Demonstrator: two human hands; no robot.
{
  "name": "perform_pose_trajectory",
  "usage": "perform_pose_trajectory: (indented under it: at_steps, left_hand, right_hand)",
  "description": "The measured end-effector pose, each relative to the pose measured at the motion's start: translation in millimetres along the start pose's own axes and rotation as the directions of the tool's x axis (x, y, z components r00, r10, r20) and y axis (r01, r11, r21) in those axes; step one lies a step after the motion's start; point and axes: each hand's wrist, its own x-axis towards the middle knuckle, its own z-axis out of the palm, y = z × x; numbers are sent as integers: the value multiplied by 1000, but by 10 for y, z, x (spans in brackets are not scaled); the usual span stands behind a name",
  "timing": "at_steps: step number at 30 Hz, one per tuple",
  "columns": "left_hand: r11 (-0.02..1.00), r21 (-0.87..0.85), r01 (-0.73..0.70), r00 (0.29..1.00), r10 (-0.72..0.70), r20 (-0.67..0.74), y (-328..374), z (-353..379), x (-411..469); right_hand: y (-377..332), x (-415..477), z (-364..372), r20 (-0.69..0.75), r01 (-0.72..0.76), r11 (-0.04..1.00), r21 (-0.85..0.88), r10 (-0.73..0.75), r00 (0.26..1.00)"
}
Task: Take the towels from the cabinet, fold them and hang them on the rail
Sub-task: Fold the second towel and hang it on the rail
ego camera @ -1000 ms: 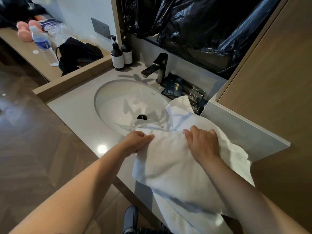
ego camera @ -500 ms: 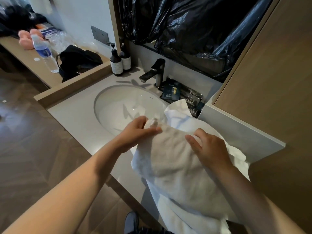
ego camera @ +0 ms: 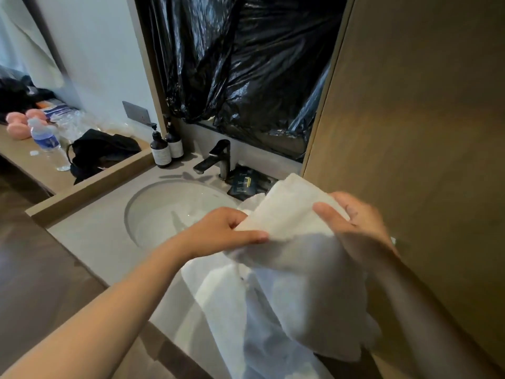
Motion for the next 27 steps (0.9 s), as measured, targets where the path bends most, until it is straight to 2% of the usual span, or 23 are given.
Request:
perform_pose_trajectory:
  at_steps: [3, 7, 9, 15, 17, 19, 21, 24, 27]
  left_hand:
    - [993, -117, -29, 1000, 30, 2, 302, -5, 61]
    - [975, 145, -172, 970, 193, -147, 803, 17, 211]
    - [950, 141, -277, 931, 302, -204, 1070, 62, 255]
    - [868, 49, -495, 864, 497, -82, 1756, 114, 370]
    - [854, -20, -521, 852, 521, 43, 1921, 39, 448]
    - [835, -39, -548, 816, 545, 192, 2040, -50, 560]
    - [809, -78, -583, 769, 580, 268, 2112, -73, 679]
    - [751, -272, -601, 706, 659, 259, 2153, 97, 780]
    - [647, -582, -492, 717, 680, 150, 2239, 402, 705]
  right_hand:
    - [-45, -112, -302, -100, 46, 999, 28, -43, 994]
    - [-47, -310, -647, -102, -21, 978, 207, 43, 994]
    - [-105, -387, -845, -117, -15, 960, 278, 49, 992]
    - [-195, -573, -1270, -361, 36, 953, 301, 78, 929]
    - [-223, -700, -1319, -485, 45, 954, 296, 110, 867]
    - [-275, -843, -1355, -618, 47, 960, 276, 140, 773]
    - [-353, -993, -1360, -717, 39, 973, 229, 141, 683]
    - [-528, -1241, -1291, -844, -26, 989, 148, 140, 519]
    - [-746, -1522, -1149, -932, -95, 993, 75, 103, 347]
